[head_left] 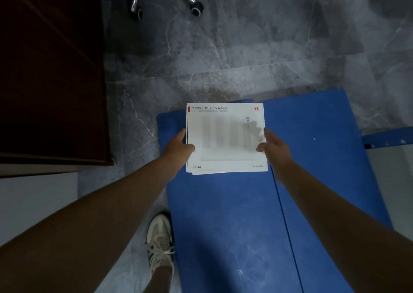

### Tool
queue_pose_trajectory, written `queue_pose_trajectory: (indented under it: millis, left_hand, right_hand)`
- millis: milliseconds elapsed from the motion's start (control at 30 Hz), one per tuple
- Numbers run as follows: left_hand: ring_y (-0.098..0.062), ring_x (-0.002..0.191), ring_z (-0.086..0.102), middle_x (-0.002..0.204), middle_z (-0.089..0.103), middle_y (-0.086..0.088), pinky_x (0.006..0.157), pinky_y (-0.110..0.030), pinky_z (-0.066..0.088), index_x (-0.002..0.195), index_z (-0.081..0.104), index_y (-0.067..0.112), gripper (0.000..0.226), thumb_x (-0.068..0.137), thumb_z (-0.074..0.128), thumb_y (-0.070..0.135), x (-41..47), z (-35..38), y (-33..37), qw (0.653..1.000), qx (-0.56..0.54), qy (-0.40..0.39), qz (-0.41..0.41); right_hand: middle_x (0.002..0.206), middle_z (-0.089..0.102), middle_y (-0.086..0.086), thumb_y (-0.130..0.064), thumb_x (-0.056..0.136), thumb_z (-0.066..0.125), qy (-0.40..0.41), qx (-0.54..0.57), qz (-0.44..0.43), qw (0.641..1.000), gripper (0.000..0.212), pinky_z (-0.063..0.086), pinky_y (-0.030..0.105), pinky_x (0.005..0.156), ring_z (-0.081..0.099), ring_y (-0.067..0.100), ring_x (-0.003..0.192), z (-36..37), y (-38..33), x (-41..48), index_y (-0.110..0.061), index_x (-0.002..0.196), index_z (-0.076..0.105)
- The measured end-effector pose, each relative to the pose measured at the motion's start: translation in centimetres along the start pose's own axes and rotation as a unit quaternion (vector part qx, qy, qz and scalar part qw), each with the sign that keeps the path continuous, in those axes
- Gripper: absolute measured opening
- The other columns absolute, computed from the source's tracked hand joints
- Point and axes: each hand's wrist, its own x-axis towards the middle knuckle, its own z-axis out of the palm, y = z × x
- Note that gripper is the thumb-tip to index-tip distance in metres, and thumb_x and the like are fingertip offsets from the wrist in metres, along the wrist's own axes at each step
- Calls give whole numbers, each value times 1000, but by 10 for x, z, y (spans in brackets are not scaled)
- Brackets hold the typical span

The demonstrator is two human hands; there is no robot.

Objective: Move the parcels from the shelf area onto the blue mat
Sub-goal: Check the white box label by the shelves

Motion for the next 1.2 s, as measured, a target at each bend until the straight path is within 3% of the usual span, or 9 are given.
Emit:
queue_pose_trajectory:
  millis: [133,267,433,500,567,733,867,1067,1200]
  left_hand:
    - [-8,102,55,136,49,1,78,-15,47,152,32,20,62,95,51,4,-75,10,43,999,24,-5,24]
    - [-23,128,48,148,44,-5,105,-31,41,146,39,15,53,96,55,12,-173,12,128,989,104,-7,103]
    - [-28,122,54,140,52,-11,93,-25,43,140,48,10,50,91,62,12,-336,-22,268,946,196,57,251]
    - [-30,114,59,134,56,-14,85,-27,45,137,50,8,49,90,63,11,-409,-28,310,928,219,99,284]
    - [-33,121,55,136,53,-19,96,-30,42,137,48,2,52,89,65,8,-471,-31,341,907,232,121,331]
    - [-24,136,41,151,39,-11,103,-20,29,147,39,9,65,90,67,22,-584,-24,412,835,342,104,419]
    - [-24,129,46,146,44,-10,91,-17,31,140,46,10,55,91,66,26,-644,-9,457,792,365,84,483]
    - [-24,136,40,152,38,-7,107,-28,33,146,40,16,60,93,61,34,-687,17,460,716,449,16,534]
    - [-23,128,46,144,46,-8,93,-24,35,139,47,16,54,90,63,33,-716,44,436,666,459,-50,586]
  right_hand:
    - [142,50,0,6,86,51,-49,-11,-40,998,59,35,27,96,47,15,126,-15,-45,-62,-17,140,50]
    - [131,59,10,5,89,54,-64,-64,-109,990,46,45,30,93,57,22,112,-56,-114,-143,-7,133,54]
    - [128,60,11,-6,89,60,-51,-156,-253,953,40,46,18,70,57,18,106,-152,-218,-278,-11,129,57]
    - [130,59,6,-14,89,63,-37,-197,-303,932,42,43,16,77,55,16,112,-193,-251,-341,-15,131,56]
    - [135,55,5,-21,89,64,-44,-249,-338,906,49,36,19,88,51,18,121,-229,-281,-402,-16,136,51]
    - [144,47,3,-26,89,66,-22,-345,-387,855,56,36,21,87,49,20,126,-314,-335,-529,-15,140,46]
    - [140,52,4,-27,87,67,77,-348,-405,842,52,39,21,88,53,21,121,-357,-347,-598,-16,135,52]
    - [143,49,2,-32,88,65,196,-352,-363,840,57,39,28,98,48,22,127,-378,-306,-672,-17,140,47]
    - [140,51,3,-37,88,64,240,-336,-303,859,56,40,26,91,52,22,122,-378,-253,-719,-18,138,49]
